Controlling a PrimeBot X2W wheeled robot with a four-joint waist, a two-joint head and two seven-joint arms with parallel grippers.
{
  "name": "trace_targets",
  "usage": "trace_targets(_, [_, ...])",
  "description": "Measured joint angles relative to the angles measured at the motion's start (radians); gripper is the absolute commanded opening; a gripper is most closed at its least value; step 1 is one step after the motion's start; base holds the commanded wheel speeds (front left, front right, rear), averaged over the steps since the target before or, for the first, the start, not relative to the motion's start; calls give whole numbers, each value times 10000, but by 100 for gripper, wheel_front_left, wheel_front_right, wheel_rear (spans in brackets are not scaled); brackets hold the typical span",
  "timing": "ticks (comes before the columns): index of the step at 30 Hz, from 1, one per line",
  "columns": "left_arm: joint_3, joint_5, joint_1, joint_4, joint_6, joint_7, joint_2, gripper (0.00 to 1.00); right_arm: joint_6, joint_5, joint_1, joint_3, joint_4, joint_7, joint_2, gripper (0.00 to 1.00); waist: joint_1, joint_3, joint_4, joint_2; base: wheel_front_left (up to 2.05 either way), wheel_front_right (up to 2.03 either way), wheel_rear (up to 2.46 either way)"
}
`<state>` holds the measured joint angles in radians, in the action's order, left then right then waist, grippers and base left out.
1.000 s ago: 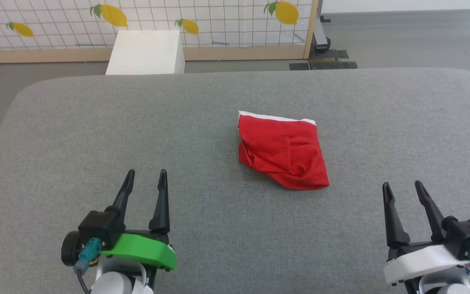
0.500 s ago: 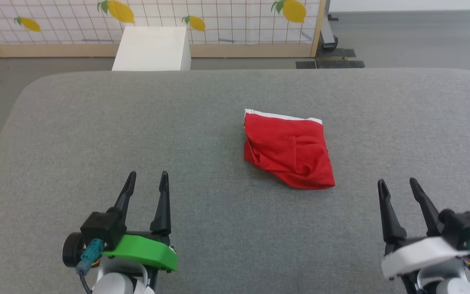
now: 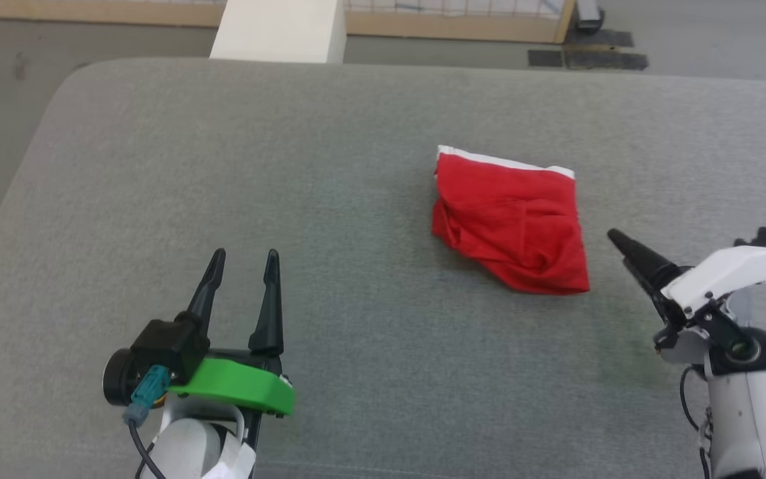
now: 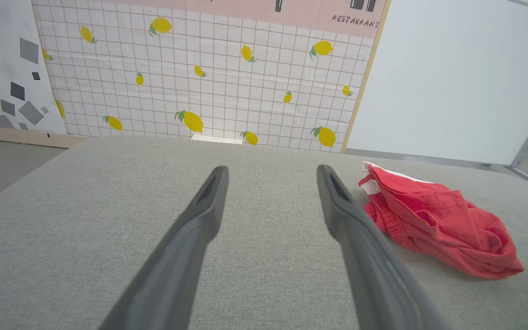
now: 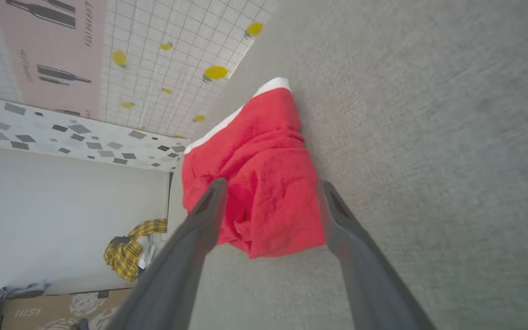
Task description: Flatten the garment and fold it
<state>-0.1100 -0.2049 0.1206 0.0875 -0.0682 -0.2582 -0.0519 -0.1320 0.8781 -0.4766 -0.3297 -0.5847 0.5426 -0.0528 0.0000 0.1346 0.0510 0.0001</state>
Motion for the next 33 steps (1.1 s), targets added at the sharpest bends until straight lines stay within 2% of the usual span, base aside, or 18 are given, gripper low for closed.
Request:
trace_targets(2, [-21,-15,74,-12,0,0,-2,100,2,-107,-689,-554,-1118,667,23,100,0,143,185,0,0,0,0])
trace_targets(5, [-73,-61,141,-15,0,0,-2,100,0,-732,-1598,-1181,-2497,1047,8,100,0,334,443,0,0,0,0])
trace_targets(12, [-165,-77,291,-56,6,0,-2,100,2,-1952,-3230,-2439,-4677,711,-48,100,0,745,966,-1,0,0,0])
trace_targets(13, [-174,-77,294,-59,77,0,-2,100,0,-2355,-3638,-2529,-5202,736,-77,61,1,864,1121,0,0,0,0])
trace_targets(15, [-165,-77,295,-58,79,0,-2,100,0,-2468,-3835,-2527,-5359,838,-86,13,1,903,1187,-1,0,0,0])
trace_targets(16, [-155,-77,294,-56,79,0,-2,100,0,-2529,-3879,-2499,-5384,842,-77,0,1,902,1198,0,0,0,0])
trace_targets(21, [-56,-73,287,-58,115,0,-4,100,2,-2986,-3889,-1806,-5016,940,-6,0,1,782,1056,-1,0,0,0])
trace_targets(26, [4,-58,264,-86,119,2,-4,100,0,-4489,-3667,671,-3513,732,-190,0,2,644,598,0,0,0,0])
trace_targets(30, [10,-25,257,-138,84,2,-2,100,0,-5634,-3174,2516,-2635,339,-871,0,2,568,90,0,0,0,0])
trace_targets(33, [-12,35,273,-211,65,2,-2,100,0,-6272,-3065,3480,-2236,113,-1534,0,1,554,-346,0,0,0,0])
